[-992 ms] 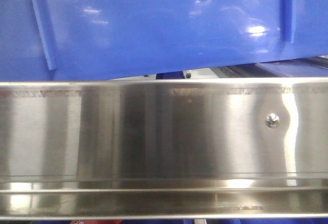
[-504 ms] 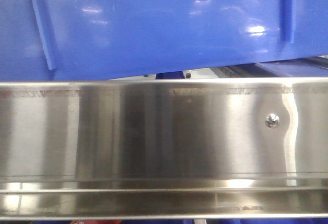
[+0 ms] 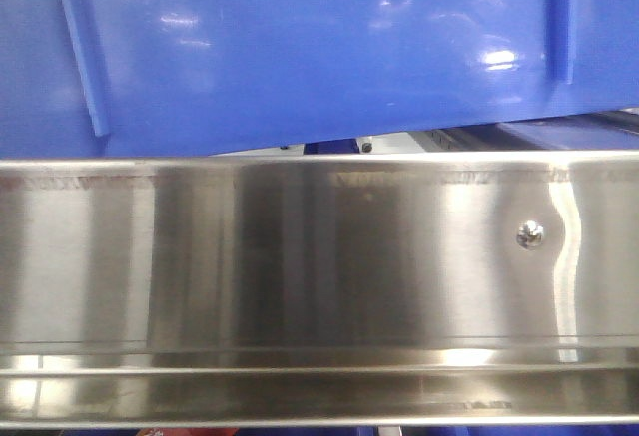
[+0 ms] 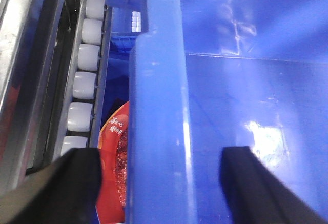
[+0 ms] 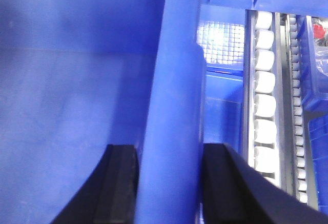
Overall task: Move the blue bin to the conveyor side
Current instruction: 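Lift the blue bin with both grippers and pull it off the shelf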
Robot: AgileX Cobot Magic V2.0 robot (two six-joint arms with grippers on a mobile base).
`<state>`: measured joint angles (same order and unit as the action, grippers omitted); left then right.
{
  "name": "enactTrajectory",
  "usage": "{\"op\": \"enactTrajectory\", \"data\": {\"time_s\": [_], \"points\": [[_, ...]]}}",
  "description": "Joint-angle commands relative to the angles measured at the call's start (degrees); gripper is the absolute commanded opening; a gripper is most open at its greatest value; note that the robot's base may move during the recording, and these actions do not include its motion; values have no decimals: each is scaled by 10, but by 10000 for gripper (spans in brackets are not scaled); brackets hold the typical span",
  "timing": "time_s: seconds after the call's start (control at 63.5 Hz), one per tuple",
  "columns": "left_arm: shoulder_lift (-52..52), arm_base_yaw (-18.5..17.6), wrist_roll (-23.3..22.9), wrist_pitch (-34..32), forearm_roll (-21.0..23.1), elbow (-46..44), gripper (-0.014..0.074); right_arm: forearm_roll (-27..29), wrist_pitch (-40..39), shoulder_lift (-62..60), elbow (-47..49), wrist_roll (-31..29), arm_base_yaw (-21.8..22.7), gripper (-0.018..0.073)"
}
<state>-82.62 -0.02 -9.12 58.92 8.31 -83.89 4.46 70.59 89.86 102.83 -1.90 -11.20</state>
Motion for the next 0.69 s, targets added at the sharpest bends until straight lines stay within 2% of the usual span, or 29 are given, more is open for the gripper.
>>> {"op": "enactTrajectory", "data": {"time_s": [0.0, 0.284, 0.677], "points": [[2, -4, -5, 1, 3, -5, 322, -11, -6, -2, 5, -8, 0, -80], [2, -4, -2, 1, 4, -5, -29, -11, -6, -2, 5, -8, 0, -80], [2, -4, -2, -1, 16, -8, -18, -11, -6, -2, 5, -8, 0, -80]]}}
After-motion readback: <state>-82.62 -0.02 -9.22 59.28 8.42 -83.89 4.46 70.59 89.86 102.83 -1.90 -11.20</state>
